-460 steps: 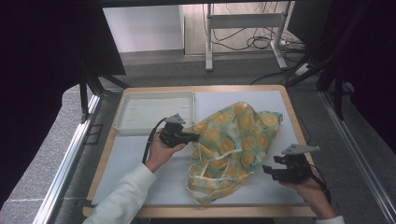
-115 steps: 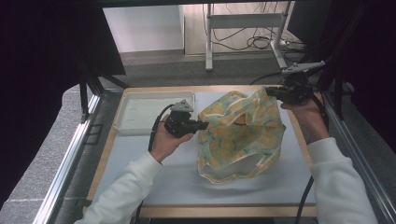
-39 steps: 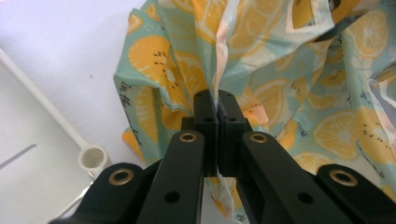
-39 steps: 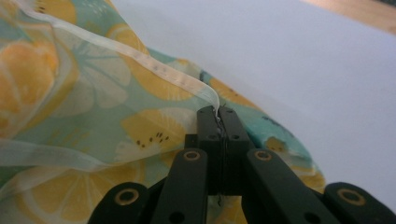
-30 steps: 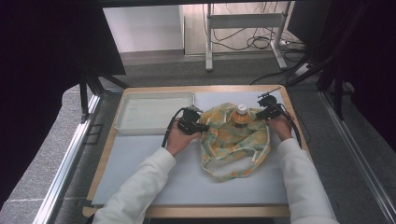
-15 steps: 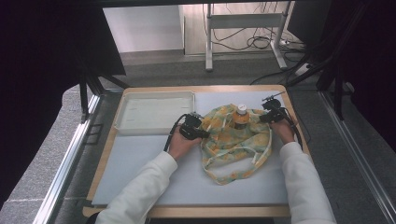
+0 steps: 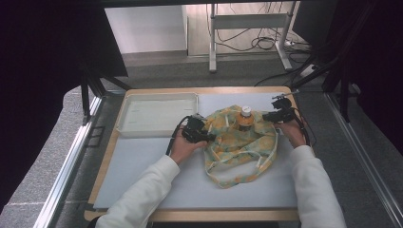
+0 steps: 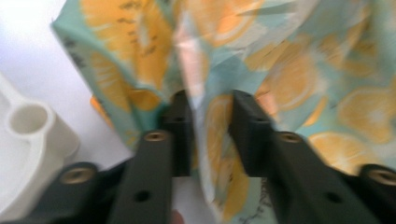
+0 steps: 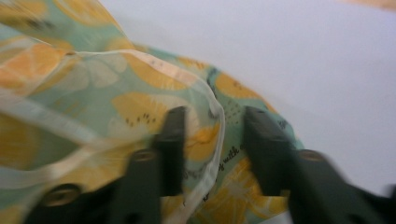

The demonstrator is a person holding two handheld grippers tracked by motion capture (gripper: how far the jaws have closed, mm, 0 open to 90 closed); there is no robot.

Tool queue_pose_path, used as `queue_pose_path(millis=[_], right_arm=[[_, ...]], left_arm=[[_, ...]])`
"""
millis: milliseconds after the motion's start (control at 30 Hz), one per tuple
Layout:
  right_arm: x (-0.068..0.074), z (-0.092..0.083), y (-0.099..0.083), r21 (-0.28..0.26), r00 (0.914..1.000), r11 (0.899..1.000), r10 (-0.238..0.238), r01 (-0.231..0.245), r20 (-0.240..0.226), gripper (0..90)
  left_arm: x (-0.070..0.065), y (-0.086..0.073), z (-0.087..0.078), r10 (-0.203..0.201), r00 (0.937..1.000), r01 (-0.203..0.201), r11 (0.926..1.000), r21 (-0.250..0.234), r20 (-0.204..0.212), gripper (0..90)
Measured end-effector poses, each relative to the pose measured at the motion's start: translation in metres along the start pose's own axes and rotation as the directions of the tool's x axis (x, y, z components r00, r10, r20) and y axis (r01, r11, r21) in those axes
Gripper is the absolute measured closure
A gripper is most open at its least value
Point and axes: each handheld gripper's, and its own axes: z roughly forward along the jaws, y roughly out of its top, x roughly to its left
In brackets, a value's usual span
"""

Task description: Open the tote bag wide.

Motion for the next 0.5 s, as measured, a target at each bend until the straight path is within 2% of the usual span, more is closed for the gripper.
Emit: queue_pose_path(millis=[100,267,400,500], right_arm=[[0.002,-0.016,0.003,-0.047,0.9999,0.999,-0.005,0.006,0.012,45.4],[0.002,-0.043,0.005,-0.129,0.9996,0.991,0.026,-0.027,-0.009,43.7],[0.004,-0.059,0.004,-0.137,0.9992,0.99,0.03,-0.033,-0.028,43.9],[0.008,-0.068,0.002,-0.13,0.9994,0.991,0.008,-0.012,-0.033,46.6]], left_arm=[[-0.005,0.002,-0.01,0.009,0.9999,-0.009,0.9996,-0.028,0.006,53.8],[-0.011,0.003,-0.027,0.04,0.9992,-0.041,0.9969,-0.067,-0.008,44.2],[-0.013,0.001,-0.043,0.051,0.9987,-0.051,0.9932,-0.105,-0.008,40.9],[-0.013,-0.001,-0.052,0.049,0.9987,-0.05,0.992,-0.116,-0.01,42.3]])
